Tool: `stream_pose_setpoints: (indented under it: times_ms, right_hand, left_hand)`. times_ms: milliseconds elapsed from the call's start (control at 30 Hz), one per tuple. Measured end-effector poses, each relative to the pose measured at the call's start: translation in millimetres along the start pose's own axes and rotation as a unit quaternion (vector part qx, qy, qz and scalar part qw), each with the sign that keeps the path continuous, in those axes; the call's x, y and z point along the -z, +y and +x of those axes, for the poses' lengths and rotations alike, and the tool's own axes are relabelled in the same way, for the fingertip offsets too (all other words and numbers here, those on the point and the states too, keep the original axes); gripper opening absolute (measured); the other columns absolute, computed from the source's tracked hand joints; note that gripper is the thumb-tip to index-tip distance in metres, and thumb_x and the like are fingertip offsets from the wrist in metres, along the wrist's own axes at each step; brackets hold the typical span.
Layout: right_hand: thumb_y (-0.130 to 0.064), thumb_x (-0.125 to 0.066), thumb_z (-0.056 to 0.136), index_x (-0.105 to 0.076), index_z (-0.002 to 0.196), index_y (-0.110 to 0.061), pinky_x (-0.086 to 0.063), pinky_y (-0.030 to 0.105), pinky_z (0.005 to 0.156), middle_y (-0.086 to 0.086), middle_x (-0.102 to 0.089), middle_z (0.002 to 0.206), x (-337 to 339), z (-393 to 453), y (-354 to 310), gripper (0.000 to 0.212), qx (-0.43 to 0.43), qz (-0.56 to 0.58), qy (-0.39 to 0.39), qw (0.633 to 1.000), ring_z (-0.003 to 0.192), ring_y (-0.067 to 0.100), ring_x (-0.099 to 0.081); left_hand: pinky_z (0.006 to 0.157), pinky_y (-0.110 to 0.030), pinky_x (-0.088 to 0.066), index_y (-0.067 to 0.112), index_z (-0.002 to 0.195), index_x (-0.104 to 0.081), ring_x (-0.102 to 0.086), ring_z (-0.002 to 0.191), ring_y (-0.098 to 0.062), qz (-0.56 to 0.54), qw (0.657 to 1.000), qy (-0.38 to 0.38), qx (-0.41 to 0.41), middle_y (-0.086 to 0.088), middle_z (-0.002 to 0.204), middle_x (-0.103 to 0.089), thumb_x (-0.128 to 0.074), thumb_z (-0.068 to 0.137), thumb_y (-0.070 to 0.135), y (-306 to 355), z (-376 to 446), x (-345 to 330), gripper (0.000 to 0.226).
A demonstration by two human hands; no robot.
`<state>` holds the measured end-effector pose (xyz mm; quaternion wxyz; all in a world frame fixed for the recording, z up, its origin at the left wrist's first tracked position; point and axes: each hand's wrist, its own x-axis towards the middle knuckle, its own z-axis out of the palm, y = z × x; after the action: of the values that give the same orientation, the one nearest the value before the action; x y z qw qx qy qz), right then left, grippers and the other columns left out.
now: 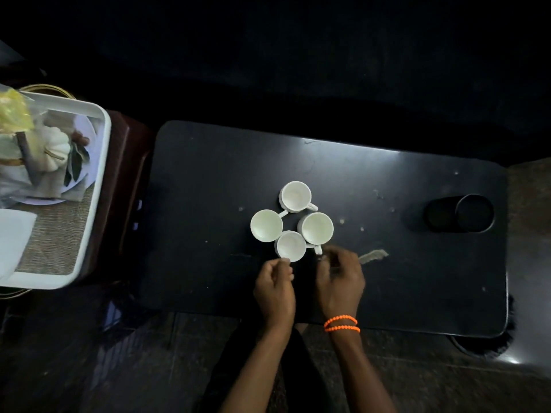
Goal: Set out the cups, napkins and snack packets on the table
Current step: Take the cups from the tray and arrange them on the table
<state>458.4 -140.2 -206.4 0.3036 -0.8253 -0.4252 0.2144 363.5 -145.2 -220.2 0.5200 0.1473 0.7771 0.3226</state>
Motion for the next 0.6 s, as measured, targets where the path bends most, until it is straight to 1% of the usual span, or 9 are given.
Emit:
stream_pose_setpoints:
  times_ms: [67,133,200,233,333,400,500,533,600]
  right_hand:
    - [0.010,-0.071,0.081,-0.076,0.095,-0.002,-0.052,0.030,0.080,0.011,-0.071,0.090,1,-4,2,0.019,0.009,-0.004,-0.020,1.000,0.083,0.032,-0.068]
    - [0.008,-0.071,0.082,-0.077,0.103,-0.005,-0.047,0.024,0.080,0.010,-0.069,0.095,-1,-10,1,0.025,0.034,-0.017,-0.074,0.997,0.088,0.030,-0.068]
    - [0.002,-0.069,0.085,-0.075,0.116,-0.009,-0.044,0.024,0.080,0.010,-0.067,0.103,-7,-15,1,0.034,0.035,-0.045,-0.126,0.990,0.096,0.029,-0.065]
    - [0.000,-0.068,0.086,-0.072,0.123,-0.010,-0.043,0.024,0.082,0.010,-0.066,0.107,-10,-17,2,0.039,0.026,-0.052,-0.141,0.988,0.100,0.028,-0.064]
    - [0.004,-0.064,0.084,-0.066,0.133,-0.010,-0.044,0.024,0.086,0.011,-0.064,0.116,-16,-23,0,0.051,-0.001,-0.045,-0.149,0.988,0.105,0.027,-0.062]
    - [0.007,-0.063,0.081,-0.066,0.133,-0.009,-0.049,0.028,0.087,0.009,-0.062,0.115,-18,-27,-2,0.054,-0.005,-0.029,-0.144,0.989,0.103,0.026,-0.062]
    - [0.007,-0.063,0.077,-0.070,0.124,-0.010,-0.055,0.035,0.082,0.002,-0.055,0.108,-18,-31,-3,0.051,0.004,-0.009,-0.131,0.991,0.096,0.023,-0.060]
    - [0.006,-0.064,0.076,-0.072,0.120,-0.011,-0.056,0.036,0.083,0.000,-0.054,0.108,-18,-31,-2,0.048,0.015,-0.013,-0.127,0.992,0.097,0.022,-0.058]
    - [0.003,-0.067,0.075,-0.077,0.109,-0.011,-0.055,0.035,0.091,0.003,-0.057,0.115,-18,-32,2,0.039,0.038,-0.041,-0.126,0.990,0.108,0.021,-0.055]
  left_hand:
    - [0.088,-0.052,-0.059,0.013,0.098,-0.069,-0.070,0.082,-0.020,0.000,1.000,-0.002,0.022,-0.007,0.090,-0.076,-0.065,0.099,0.017,-2,0,-6,0.006]
    - [0.086,-0.050,-0.061,0.009,0.107,-0.063,-0.069,0.086,-0.023,-0.031,0.997,0.022,0.070,-0.013,0.098,-0.074,-0.065,0.099,0.020,-2,3,-8,0.014]
    - [0.079,-0.041,-0.059,0.008,0.114,-0.059,-0.070,0.093,-0.024,-0.088,0.989,0.018,0.114,-0.016,0.105,-0.072,-0.064,0.100,0.024,2,4,-8,0.022]
    - [0.078,-0.038,-0.058,0.008,0.119,-0.058,-0.071,0.099,-0.025,-0.106,0.987,0.009,0.122,-0.017,0.109,-0.071,-0.063,0.101,0.025,4,5,-8,0.025]
    - [0.080,-0.036,-0.058,0.011,0.135,-0.054,-0.070,0.110,-0.027,-0.111,0.988,-0.010,0.104,-0.017,0.118,-0.070,-0.060,0.103,0.026,8,6,-5,0.035]
    - [0.080,-0.036,-0.058,0.015,0.141,-0.052,-0.069,0.110,-0.024,-0.101,0.991,-0.002,0.091,-0.016,0.121,-0.070,-0.059,0.104,0.028,9,8,-2,0.040]
    - [0.078,-0.034,-0.058,0.021,0.140,-0.057,-0.069,0.105,-0.017,-0.088,0.993,0.016,0.076,-0.012,0.121,-0.071,-0.058,0.104,0.032,7,12,1,0.038]
    - [0.076,-0.033,-0.058,0.023,0.137,-0.060,-0.069,0.103,-0.014,-0.084,0.994,0.019,0.070,-0.010,0.121,-0.071,-0.059,0.103,0.034,6,12,1,0.035]
    - [0.076,-0.035,-0.059,0.026,0.129,-0.065,-0.068,0.101,-0.010,-0.080,0.995,0.019,0.058,-0.007,0.121,-0.073,-0.059,0.102,0.034,4,14,1,0.029]
